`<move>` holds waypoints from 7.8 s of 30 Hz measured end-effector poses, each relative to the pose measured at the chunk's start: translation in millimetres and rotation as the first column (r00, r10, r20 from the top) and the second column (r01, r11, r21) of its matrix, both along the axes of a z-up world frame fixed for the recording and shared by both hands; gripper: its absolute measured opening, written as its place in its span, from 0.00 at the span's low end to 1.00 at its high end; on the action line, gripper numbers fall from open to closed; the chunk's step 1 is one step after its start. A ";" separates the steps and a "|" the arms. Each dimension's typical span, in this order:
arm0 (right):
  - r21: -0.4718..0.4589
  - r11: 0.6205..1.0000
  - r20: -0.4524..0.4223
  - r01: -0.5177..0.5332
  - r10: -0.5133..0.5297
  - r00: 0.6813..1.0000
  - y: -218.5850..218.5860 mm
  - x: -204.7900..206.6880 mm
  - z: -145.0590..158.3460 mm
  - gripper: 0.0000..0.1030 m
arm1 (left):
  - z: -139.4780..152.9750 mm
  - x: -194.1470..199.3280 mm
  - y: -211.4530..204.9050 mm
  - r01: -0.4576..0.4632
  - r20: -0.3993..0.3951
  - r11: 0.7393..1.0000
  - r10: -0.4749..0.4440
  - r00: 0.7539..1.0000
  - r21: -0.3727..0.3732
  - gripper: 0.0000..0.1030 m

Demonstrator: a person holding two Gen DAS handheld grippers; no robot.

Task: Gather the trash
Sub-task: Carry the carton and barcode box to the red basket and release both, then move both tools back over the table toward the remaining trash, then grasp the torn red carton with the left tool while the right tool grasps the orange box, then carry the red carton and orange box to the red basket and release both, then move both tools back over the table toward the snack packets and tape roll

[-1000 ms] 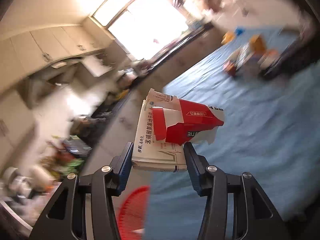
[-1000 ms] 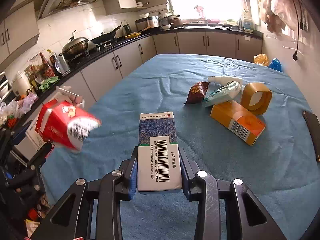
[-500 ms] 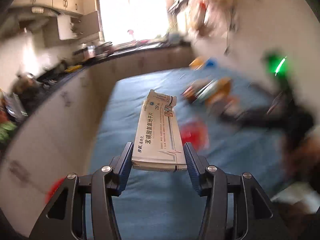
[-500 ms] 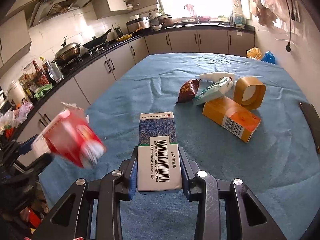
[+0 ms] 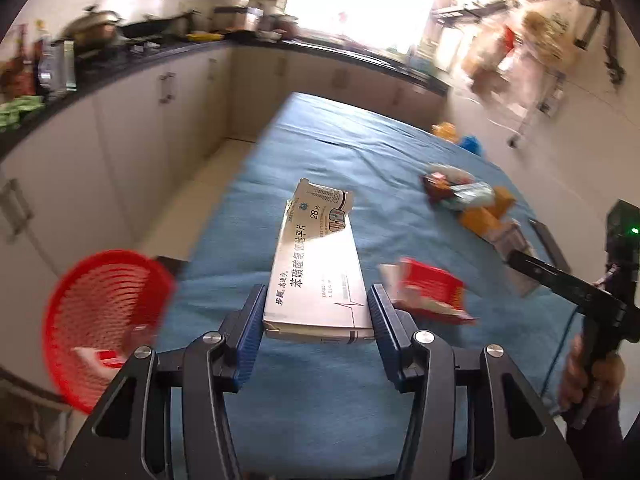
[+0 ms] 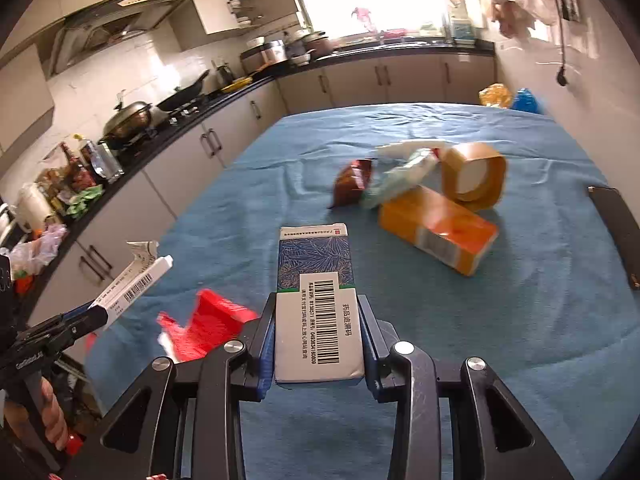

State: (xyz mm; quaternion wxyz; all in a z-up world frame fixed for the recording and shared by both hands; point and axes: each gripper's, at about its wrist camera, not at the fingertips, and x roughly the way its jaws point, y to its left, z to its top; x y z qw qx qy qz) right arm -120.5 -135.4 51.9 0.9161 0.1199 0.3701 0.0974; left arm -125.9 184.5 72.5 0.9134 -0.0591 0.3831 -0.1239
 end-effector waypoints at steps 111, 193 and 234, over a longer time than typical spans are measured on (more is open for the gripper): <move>-0.072 0.997 -0.119 -0.009 0.000 0.993 -98.3 104.5 -36.1 0.84 | -49.5 76.3 -125.3 0.088 -0.322 0.953 -0.184 0.929 -0.290 0.83; 0.103 0.834 -0.137 -0.543 0.552 0.822 272.4 53.0 -23.1 0.50 | -48.7 -27.1 205.0 -0.531 -0.155 0.822 0.508 0.847 -0.208 0.07; 0.124 0.896 -0.136 -0.427 0.441 0.887 212.2 37.2 -27.4 0.71 | -11.4 -36.8 115.5 -0.511 0.065 0.841 0.508 0.859 0.177 0.72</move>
